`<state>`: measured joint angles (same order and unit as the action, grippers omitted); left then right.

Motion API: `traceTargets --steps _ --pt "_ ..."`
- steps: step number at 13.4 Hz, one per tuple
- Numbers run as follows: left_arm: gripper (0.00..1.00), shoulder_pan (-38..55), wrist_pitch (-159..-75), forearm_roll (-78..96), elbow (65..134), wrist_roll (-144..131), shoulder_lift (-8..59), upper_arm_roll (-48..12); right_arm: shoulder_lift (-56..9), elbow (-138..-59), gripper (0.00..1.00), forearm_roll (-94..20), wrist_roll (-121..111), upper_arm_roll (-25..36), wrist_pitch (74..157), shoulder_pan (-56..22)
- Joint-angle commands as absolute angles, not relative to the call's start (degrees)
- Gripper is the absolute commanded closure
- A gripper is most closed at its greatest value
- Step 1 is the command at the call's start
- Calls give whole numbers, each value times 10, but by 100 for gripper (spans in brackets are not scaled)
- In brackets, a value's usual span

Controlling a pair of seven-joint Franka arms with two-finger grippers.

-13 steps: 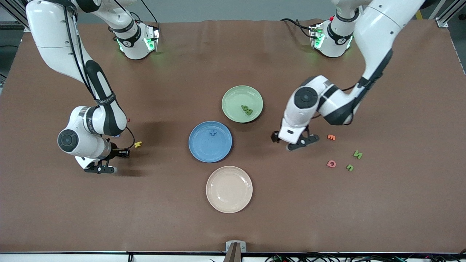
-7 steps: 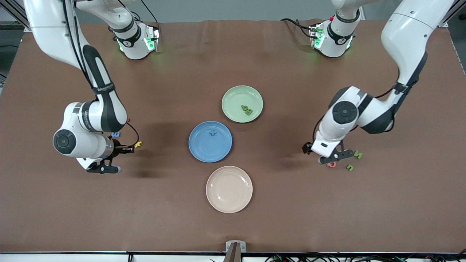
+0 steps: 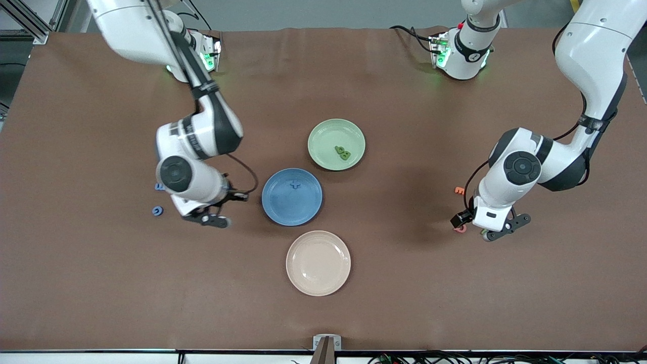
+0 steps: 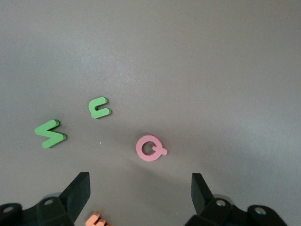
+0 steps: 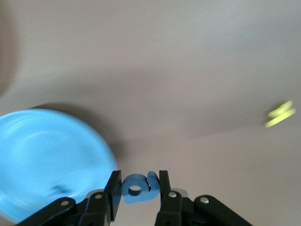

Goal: Sort letters by color into matching plates
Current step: 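Drop the a onto the blue plate while the left gripper grasps green u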

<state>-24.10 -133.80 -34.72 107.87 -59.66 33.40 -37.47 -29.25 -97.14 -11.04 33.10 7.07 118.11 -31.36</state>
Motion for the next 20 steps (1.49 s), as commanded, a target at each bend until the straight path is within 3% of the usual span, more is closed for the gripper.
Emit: traceTargets --steps 1,6,15,16,17,18,20 --pt "8 -236 -1339 -357 1046 -621 362 -356 -342 -917 85 -146 388 76 1193 -351" --pt "12 -236 -1339 -348 1009 -627 395 -325 -414 -887 85 -149 456 76 1294 -411" --pt "27 -236 -1339 -347 977 -621 435 -309 -444 -862 85 -147 490 76 1310 -446" --pt "27 -236 -1339 -346 977 -621 438 -307 -444 -862 74 -144 488 76 1310 -446" --pt "29 -236 -1339 -346 977 -621 439 -306 -443 -862 42 -144 484 76 1309 -444" --pt "31 -236 -1339 -346 977 -620 440 -305 -442 -862 19 -144 483 76 1308 -442" --pt "33 -236 -1339 -347 974 -619 445 -304 -437 -863 0 -142 477 78 1302 -441"
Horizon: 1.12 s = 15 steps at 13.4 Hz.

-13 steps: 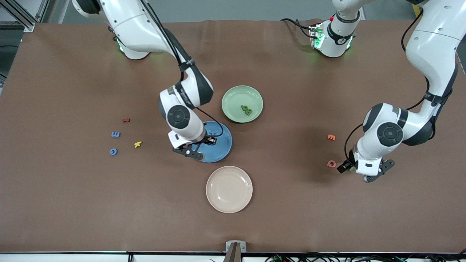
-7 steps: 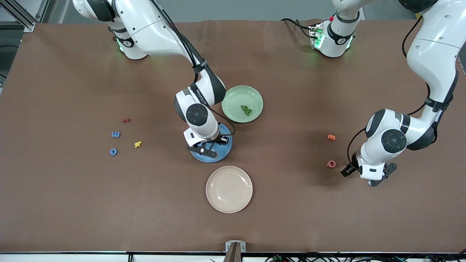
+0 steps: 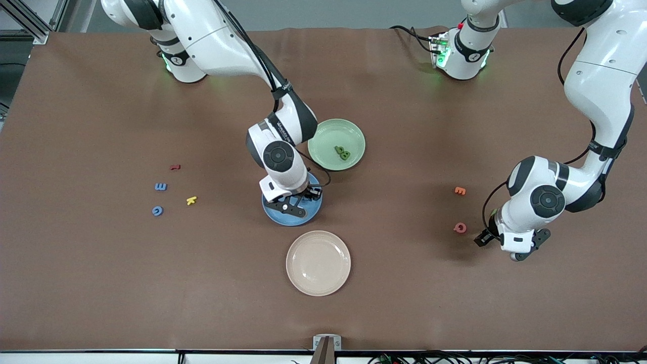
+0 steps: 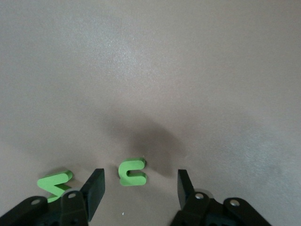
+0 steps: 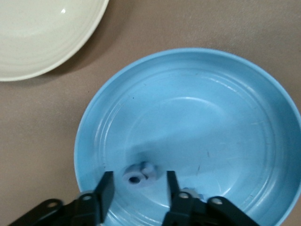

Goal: Sort letters by color into matching plates
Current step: 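Drop the a onto the blue plate while the left gripper grasps green u, then place the u on the green plate while the right gripper grasps G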

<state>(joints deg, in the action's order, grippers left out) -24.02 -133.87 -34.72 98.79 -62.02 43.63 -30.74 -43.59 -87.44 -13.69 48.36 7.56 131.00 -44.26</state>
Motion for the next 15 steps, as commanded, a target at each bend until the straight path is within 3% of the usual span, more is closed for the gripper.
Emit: traceTargets --steps 1,6,11,15 --pt "33 -236 -1339 -347 973 -615 446 -304 -433 -866 0 -141 464 78 1300 -439" --pt "37 -237 -1339 -347 974 -608 447 -303 -343 -897 0 -142 371 87 1188 -381" --pt "40 -243 -1339 -347 974 -598 453 -302 -251 -1009 0 -141 209 89 1183 -288" --pt "43 -243 -1339 -347 974 -595 456 -302 -236 -1043 0 -123 47 97 1187 -187"
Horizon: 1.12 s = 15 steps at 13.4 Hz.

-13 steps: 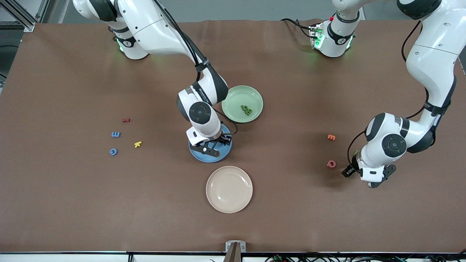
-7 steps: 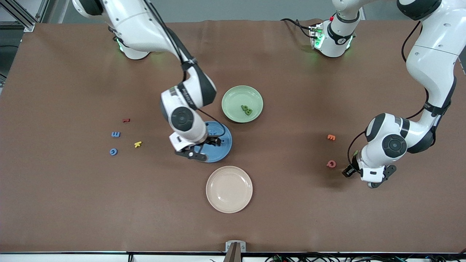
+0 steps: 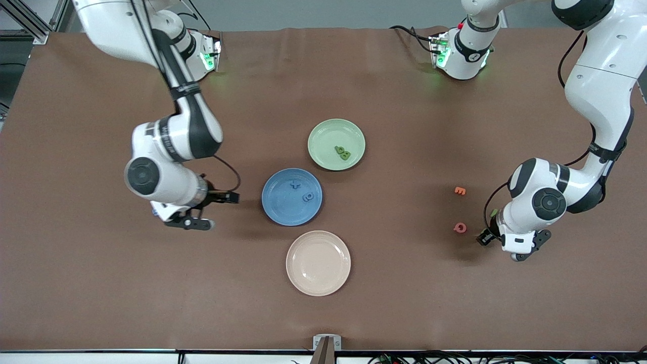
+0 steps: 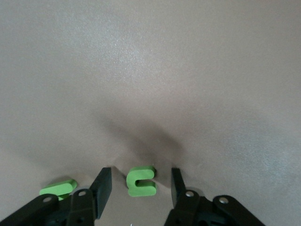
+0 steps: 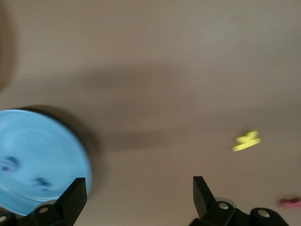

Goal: Sort letters by color into matching plates
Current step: 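Place the u on the green plate while the right gripper grasps G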

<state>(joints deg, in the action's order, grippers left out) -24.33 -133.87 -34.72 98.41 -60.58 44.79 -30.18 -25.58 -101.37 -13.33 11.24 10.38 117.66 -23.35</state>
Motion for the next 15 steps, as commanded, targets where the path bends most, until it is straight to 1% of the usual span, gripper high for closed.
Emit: traceTargets --steps 1,2,4,5,6,8,9,13,15 --pt "45 -243 -1339 -347 974 -595 456 -302 -239 -1042 0 -98 4 96 1191 -149" --pt "50 -243 -1339 -347 974 -595 456 -302 -242 -1042 0 -87 -29 95 1197 -126" --pt "73 -243 -1339 -348 974 -594 456 -302 -255 -1041 0 -77 -79 96 1202 -92" --pt "88 -243 -1339 -349 974 -592 454 -302 -263 -1040 0 -67 -98 96 1210 -80" --pt "98 -243 -1338 -349 974 -586 452 -303 -276 -1041 0 -62 -118 96 1226 -70" --pt "100 -244 -1330 -349 976 -587 440 -309 -297 -1041 0 -61 -172 95 1256 -46" --pt "100 -243 -1313 -349 976 -587 432 -318 -308 -1041 1 -61 -194 96 1272 -40" --pt "100 -244 -1198 -344 976 -603 399 -409 -321 -1045 5 -61 -197 95 1277 -46" --pt "100 -243 -1144 -343 982 -620 390 -464 -328 -1056 7 -62 -196 93 1295 -47"
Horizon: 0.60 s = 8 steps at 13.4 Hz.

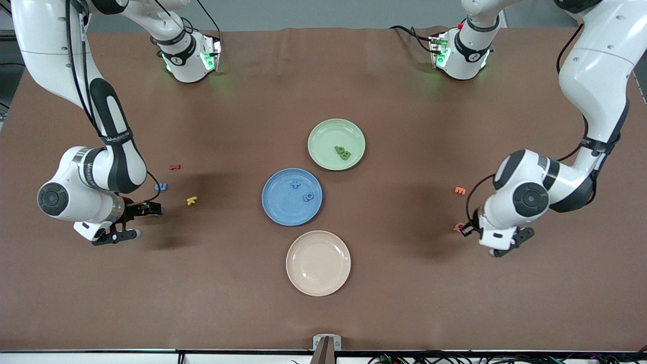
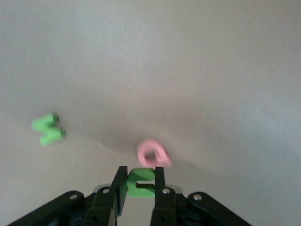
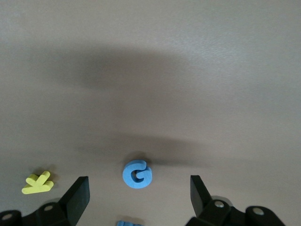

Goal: Sort letters by color into matching plates
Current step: 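Place the u on the green plate while the right gripper grasps G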

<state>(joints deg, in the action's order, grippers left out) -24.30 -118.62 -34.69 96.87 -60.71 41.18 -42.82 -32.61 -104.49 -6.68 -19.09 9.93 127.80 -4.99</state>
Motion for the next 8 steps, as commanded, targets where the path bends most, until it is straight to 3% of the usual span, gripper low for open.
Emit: traceTargets --steps 1,5,8 --pt "100 -241 -1128 -343 986 -636 391 -488 -328 -1064 7 -62 -196 93 1308 -47" --pt "99 -231 -1126 -343 1026 -712 395 -573 -328 -1092 14 -62 -193 92 1340 -51" --pt "99 -159 -1132 -344 1040 -779 396 -577 -329 -1099 21 -65 -190 91 1341 -54"
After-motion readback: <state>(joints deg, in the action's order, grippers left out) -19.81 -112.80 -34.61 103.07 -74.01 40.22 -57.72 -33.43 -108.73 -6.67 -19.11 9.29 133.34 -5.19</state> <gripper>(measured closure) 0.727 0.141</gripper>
